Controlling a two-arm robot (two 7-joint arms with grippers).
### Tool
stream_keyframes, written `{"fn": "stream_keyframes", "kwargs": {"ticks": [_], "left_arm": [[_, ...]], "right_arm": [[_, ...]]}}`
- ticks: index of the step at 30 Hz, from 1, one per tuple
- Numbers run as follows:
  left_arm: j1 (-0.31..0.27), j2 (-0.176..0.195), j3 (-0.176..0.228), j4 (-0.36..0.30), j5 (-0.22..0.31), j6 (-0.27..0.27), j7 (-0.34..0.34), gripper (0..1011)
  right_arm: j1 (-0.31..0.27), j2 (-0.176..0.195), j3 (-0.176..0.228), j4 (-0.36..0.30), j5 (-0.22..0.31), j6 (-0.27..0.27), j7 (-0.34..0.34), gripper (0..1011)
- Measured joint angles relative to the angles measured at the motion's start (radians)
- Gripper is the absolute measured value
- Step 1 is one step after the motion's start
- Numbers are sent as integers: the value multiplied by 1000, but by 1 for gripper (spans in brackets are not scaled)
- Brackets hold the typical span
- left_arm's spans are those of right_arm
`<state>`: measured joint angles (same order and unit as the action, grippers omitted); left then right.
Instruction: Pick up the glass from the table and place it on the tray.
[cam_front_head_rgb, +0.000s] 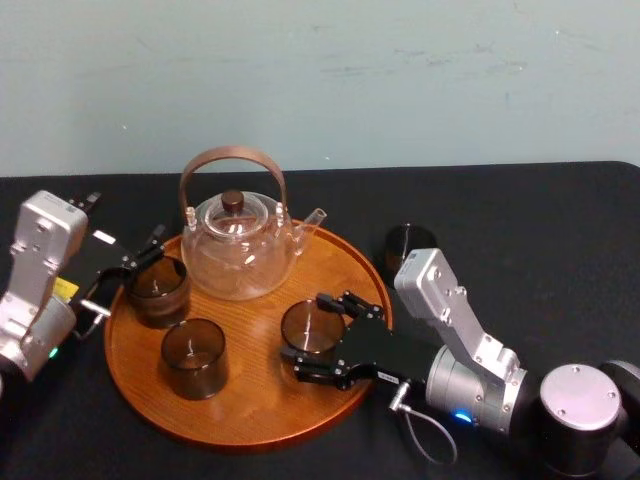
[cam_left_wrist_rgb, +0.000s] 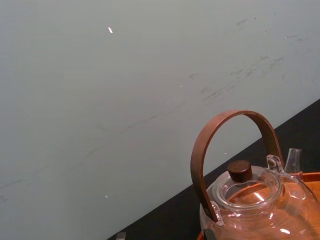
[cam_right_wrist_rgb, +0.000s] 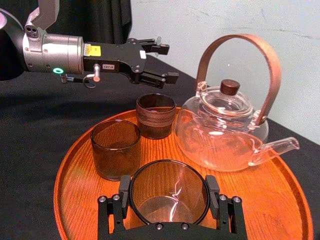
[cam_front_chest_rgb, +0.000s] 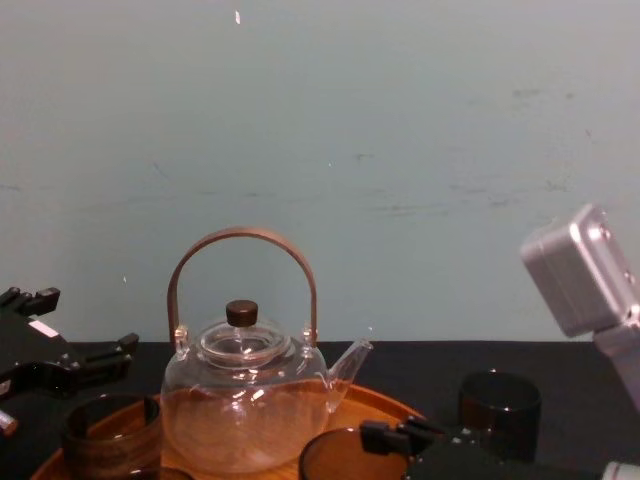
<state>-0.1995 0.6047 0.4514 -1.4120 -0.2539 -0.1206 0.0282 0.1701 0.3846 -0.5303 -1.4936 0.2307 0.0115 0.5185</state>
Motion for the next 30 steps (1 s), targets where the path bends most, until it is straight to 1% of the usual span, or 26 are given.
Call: {"fn": "stream_keyframes", "kwargs": {"ticks": [11, 21, 30], "left_arm": [[0, 0, 0, 0, 0, 0, 0, 1001], [0, 0, 0, 0, 0, 0, 0, 1001], [0, 0, 0, 0, 0, 0, 0, 1001]], "right_arm": [[20, -14, -25, 33, 1, 9, 3, 916], [31, -20, -38, 59, -2, 13, 3, 917], [37, -24, -49, 69, -5, 13, 11, 917]]}}
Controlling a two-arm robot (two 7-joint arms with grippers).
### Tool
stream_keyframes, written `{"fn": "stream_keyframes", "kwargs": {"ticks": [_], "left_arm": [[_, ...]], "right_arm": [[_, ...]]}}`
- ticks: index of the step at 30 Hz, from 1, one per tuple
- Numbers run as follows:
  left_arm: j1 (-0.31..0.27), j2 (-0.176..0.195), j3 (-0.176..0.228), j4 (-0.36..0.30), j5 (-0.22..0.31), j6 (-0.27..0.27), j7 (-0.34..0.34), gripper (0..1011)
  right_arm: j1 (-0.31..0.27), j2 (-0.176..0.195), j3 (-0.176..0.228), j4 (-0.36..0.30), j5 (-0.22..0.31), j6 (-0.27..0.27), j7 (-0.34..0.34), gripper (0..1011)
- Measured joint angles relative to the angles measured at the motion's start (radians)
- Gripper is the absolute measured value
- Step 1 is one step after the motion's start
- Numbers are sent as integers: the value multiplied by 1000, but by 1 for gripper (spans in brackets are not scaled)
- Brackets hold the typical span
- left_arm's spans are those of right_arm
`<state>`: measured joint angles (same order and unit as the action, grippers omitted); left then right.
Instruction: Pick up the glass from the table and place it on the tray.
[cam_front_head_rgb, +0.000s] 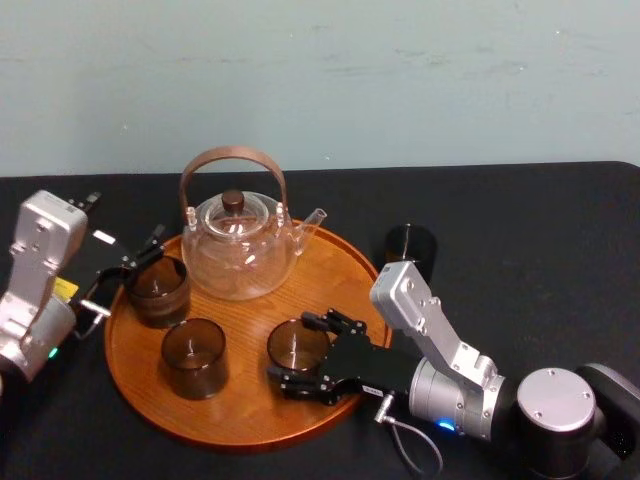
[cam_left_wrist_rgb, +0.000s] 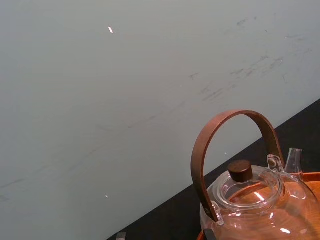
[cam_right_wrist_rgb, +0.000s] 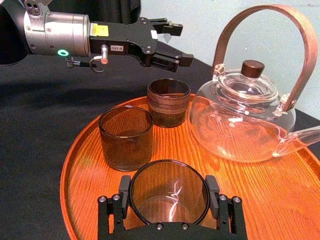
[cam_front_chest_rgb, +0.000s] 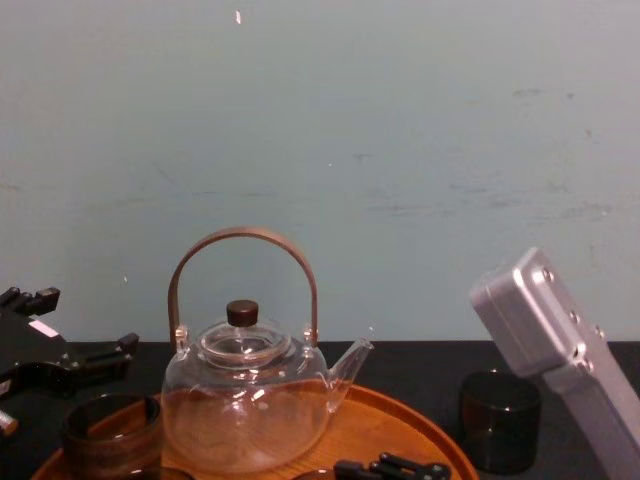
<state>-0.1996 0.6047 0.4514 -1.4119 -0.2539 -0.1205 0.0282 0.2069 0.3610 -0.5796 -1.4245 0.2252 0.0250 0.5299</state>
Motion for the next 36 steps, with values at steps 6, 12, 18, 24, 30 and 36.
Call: {"fn": "stream_keyframes", "kwargs": {"ticks": [6, 12, 18, 24, 30, 36], "left_arm": [[0, 0, 0, 0, 0, 0, 0, 1002], [0, 0, 0, 0, 0, 0, 0, 1002], [0, 0, 0, 0, 0, 0, 0, 1001], [0, 0, 0, 0, 0, 0, 0, 1001], [0, 0, 0, 0, 0, 0, 0, 1001], [0, 0, 0, 0, 0, 0, 0, 1001]], "right_arm": [[0, 0, 1, 0, -1, 0, 0, 916], [0, 0, 1, 0, -1, 0, 0, 945], [0, 0, 2, 0, -1, -1, 0, 1002], [-1, 1, 4, -1, -1, -2, -1, 1002], [-19, 16, 33, -37, 13, -36, -13, 1002], [-54, 49, 66, -113, 39, -87, -11, 1002]]}}
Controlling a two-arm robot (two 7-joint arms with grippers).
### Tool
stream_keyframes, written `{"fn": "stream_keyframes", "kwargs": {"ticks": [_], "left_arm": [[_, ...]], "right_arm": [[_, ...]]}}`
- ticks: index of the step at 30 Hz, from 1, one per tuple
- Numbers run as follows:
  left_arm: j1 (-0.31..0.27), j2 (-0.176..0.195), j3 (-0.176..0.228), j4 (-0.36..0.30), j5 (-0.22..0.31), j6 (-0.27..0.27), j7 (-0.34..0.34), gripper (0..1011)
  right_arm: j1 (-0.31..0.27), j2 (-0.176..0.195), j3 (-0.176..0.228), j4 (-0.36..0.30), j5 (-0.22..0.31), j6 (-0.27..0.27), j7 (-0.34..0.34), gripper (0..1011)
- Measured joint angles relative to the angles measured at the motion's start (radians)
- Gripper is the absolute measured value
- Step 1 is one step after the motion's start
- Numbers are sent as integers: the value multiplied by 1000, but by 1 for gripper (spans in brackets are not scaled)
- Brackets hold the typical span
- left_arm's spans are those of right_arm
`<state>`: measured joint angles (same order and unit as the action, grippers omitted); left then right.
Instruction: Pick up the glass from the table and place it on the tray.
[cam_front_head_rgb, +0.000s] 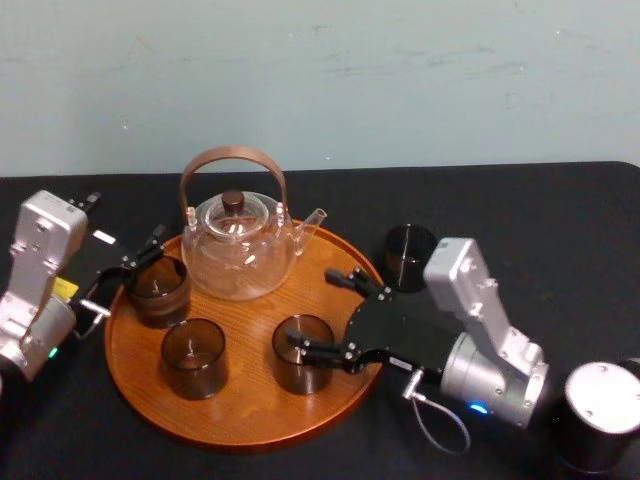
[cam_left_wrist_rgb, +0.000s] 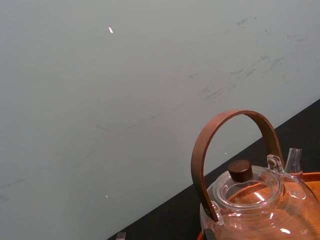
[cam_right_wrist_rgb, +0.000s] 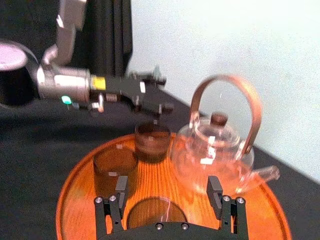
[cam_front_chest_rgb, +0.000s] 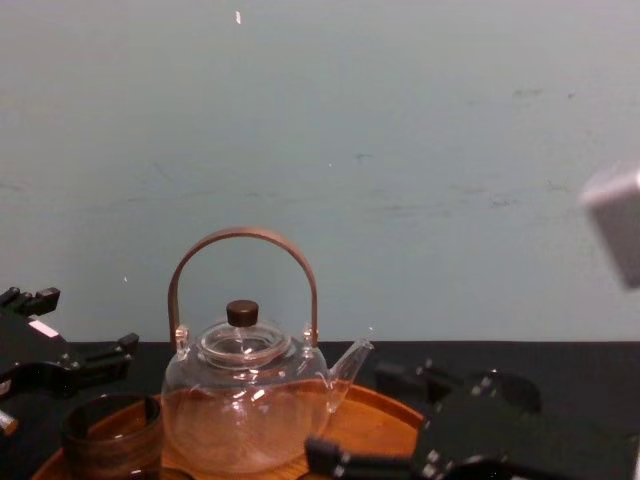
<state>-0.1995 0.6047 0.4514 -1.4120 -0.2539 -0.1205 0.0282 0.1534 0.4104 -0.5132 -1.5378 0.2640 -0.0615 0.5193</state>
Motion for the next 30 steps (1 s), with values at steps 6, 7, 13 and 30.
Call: {"fn": "stream_keyframes", "kwargs": {"ticks": [6, 7, 13, 30], "left_arm": [[0, 0, 0, 0, 0, 0, 0, 1001], [0, 0, 0, 0, 0, 0, 0, 1001], [0, 0, 0, 0, 0, 0, 0, 1001], [0, 0, 0, 0, 0, 0, 0, 1001]], "right_arm": [[-47, 44, 45, -91, 44, -42, 9, 1002], [-56, 52, 56, -102, 51, -47, 8, 1002], [-85, 79, 107, -118, 86, -56, -7, 1002], [-142, 101, 237, -34, 124, -35, -91, 1002]]}}
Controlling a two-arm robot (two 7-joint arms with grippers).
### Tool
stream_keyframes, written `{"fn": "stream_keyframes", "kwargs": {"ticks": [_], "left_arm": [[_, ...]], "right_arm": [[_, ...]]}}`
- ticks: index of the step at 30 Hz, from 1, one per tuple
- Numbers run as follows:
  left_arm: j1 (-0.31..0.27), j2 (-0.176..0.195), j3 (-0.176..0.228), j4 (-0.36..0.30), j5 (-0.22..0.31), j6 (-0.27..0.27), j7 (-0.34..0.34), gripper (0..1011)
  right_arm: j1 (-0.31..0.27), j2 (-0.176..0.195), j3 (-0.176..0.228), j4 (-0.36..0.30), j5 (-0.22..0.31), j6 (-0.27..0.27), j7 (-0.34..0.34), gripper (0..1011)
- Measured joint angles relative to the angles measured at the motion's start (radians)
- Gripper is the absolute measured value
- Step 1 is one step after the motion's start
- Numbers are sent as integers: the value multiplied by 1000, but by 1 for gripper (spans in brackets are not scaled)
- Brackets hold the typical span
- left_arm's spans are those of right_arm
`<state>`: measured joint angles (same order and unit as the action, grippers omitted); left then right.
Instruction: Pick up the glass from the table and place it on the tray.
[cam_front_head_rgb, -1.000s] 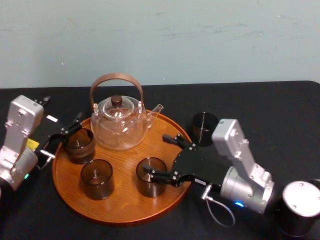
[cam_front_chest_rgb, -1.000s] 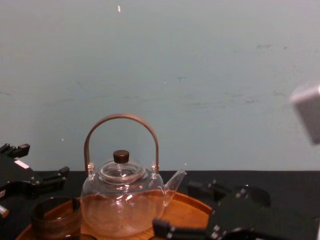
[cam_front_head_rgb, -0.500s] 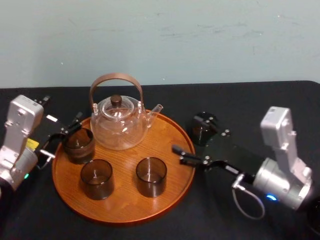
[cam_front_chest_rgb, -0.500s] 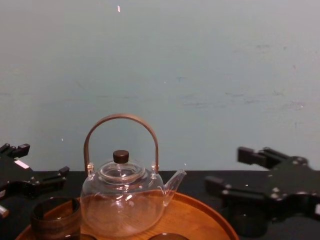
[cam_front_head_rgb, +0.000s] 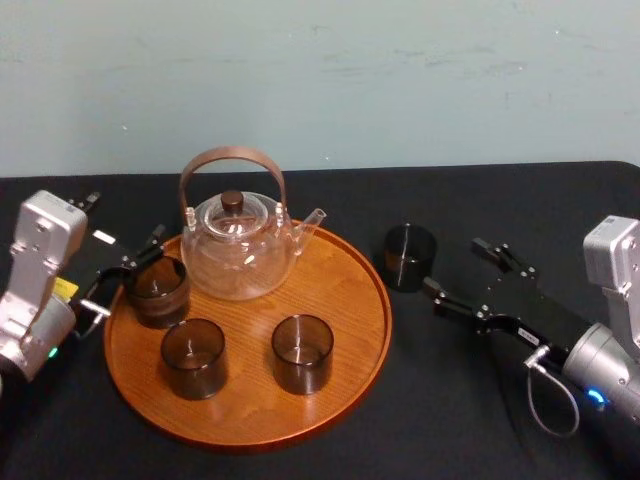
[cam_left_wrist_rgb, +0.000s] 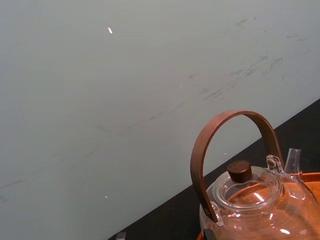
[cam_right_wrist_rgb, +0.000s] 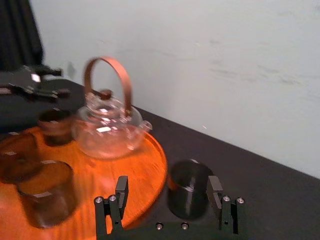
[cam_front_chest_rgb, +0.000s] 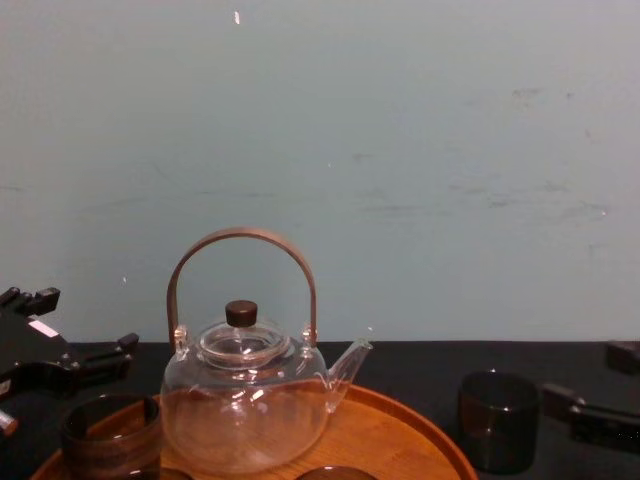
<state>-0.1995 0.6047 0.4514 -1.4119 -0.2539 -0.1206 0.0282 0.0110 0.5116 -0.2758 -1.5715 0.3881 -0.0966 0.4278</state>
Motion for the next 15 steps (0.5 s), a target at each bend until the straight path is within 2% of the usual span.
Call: {"fn": "stream_keyframes", "kwargs": {"ticks": [8, 15], "left_arm": [[0, 0, 0, 0, 0, 0, 0, 1002], [0, 0, 0, 0, 0, 0, 0, 1001]], "right_arm": [[-1, -20, 28, 39, -71, 19, -74, 1002], [33, -48, 31, 88, -102, 37, -83, 1002]]}}
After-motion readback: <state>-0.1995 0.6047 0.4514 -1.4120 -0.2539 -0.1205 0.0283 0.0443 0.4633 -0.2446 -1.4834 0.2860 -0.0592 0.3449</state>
